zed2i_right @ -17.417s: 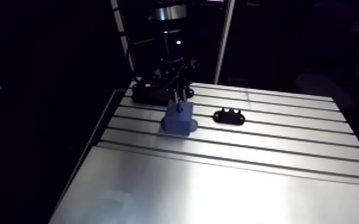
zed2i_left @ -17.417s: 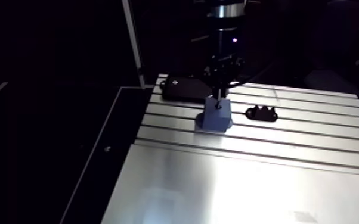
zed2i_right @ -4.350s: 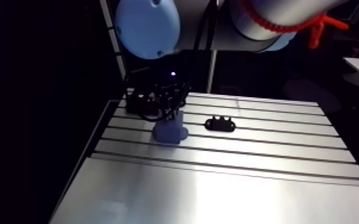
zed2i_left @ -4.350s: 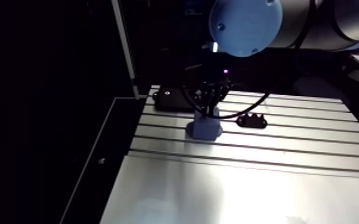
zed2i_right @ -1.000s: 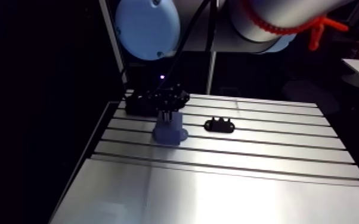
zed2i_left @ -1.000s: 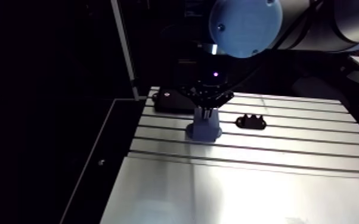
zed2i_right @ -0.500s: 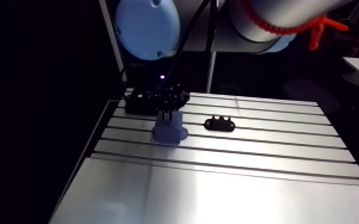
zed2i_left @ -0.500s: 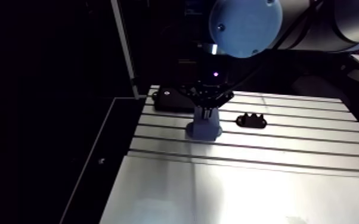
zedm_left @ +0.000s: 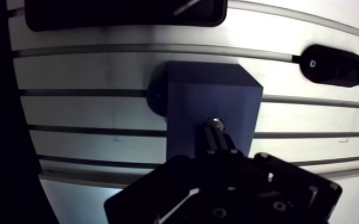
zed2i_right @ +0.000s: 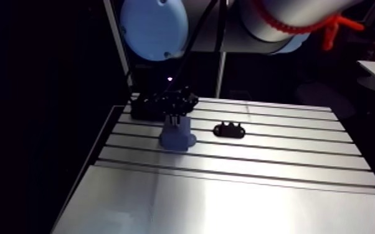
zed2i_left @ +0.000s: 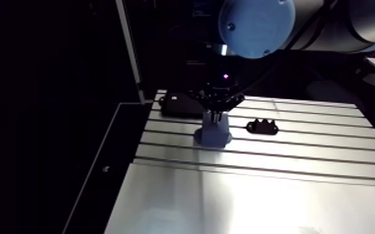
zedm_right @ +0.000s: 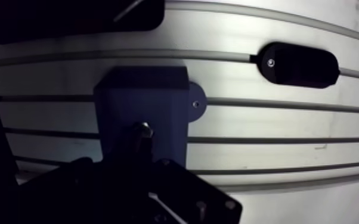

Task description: Pick up the M10 bolt and insert it into the hex recess until seated.

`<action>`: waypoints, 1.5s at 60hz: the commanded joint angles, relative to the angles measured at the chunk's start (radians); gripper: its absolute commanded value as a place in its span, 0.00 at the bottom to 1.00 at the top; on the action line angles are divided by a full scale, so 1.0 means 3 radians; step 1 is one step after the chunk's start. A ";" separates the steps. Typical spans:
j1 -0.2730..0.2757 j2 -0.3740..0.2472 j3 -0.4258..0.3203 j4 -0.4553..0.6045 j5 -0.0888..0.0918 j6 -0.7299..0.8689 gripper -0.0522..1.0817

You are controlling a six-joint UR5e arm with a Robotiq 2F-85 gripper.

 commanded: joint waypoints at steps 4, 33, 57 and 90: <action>0.0001 -0.0039 -0.0031 0.0029 -0.0071 -0.0004 1.00; 0.0012 -0.0210 -0.0228 0.0558 -0.0052 -0.0238 0.05; -0.0117 -0.0563 -0.0888 0.1713 -0.0102 -0.0250 0.05; -0.0586 -0.0746 -0.1295 0.2215 -0.0113 -0.0654 0.05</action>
